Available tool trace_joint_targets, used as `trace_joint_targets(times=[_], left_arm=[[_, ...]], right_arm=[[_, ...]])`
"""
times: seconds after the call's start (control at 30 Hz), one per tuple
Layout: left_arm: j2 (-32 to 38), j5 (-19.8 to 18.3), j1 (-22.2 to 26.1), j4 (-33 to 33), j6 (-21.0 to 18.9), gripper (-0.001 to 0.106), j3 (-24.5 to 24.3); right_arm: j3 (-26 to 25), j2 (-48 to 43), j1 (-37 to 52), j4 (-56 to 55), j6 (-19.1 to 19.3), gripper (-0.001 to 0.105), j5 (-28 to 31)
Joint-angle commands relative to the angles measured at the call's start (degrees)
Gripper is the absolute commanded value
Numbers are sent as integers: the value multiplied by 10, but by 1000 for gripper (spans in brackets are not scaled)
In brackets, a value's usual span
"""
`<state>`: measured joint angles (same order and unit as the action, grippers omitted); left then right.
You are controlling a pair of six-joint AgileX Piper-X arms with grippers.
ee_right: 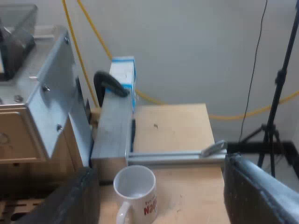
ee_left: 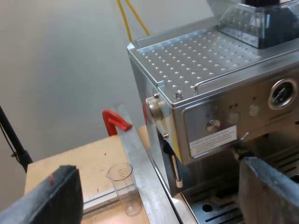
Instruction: Put the handle in the coffee machine
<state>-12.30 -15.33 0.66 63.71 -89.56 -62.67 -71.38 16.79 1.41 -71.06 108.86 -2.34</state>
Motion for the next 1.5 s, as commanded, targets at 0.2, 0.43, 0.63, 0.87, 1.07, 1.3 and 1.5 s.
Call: trace_joint_targets(times=[0.2,0.43,0.63,0.87,1.07,1.3,1.5], left_arm=[[67,4,0,54,-6,71,-2],[105,4,0,119,-4,71,-3],[143,4,0,151,16,71,-1],[200,0,0,166,49,71,21],[213,2,0,229,49,71,21],[212,5,0,161,20,71,25],[212,56,0,97,-36,71,45]], right_arm=[[-2,-103,3,-39,7,59,-5],[-3,-170,3,-49,2,59,-5],[-7,-203,3,-98,-22,59,-5],[-6,-202,3,-148,-14,59,-85],[-6,-202,3,-148,-16,59,-93],[-6,-202,3,-138,-14,59,-93],[-2,-201,3,-90,-6,59,-93]])
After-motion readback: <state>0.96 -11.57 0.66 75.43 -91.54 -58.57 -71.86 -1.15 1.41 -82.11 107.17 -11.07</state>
